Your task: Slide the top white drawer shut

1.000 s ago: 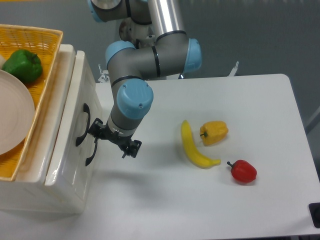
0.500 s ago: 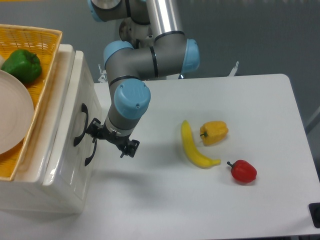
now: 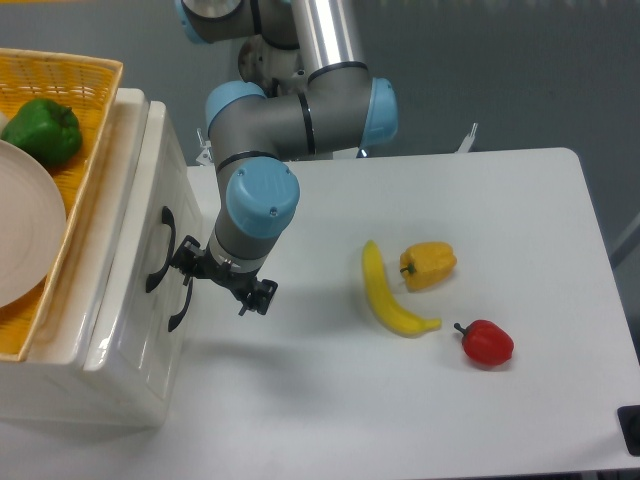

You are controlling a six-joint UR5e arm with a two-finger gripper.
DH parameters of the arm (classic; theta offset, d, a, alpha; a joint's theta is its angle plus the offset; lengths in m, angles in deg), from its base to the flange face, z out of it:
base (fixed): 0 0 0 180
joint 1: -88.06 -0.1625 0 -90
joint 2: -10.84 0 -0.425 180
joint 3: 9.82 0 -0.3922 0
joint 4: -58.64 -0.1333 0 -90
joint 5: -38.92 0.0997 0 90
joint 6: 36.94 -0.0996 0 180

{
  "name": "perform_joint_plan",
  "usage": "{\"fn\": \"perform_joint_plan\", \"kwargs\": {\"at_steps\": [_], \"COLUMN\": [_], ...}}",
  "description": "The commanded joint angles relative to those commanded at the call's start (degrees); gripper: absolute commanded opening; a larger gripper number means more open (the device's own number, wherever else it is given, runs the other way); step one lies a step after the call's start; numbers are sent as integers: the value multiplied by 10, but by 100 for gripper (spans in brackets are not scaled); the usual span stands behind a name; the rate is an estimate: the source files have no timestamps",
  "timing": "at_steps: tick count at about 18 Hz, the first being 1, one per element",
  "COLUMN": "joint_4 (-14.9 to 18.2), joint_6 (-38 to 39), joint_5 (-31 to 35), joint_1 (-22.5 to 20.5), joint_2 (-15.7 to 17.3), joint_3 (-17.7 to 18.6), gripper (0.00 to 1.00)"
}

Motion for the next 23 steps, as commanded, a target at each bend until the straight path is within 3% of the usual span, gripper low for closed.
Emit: {"fn": "perform_joint_plan", "kwargs": {"at_steps": [12, 17, 23], "joint_4": [1, 0, 0], "joint_6": [-129, -235, -250], "joint_5": [64, 131, 138], "joint_1": [-98, -99, -107], "joint_2": [23, 32, 43], "joint_3": [-33, -33, -34], "gripper": [100, 100, 100]}}
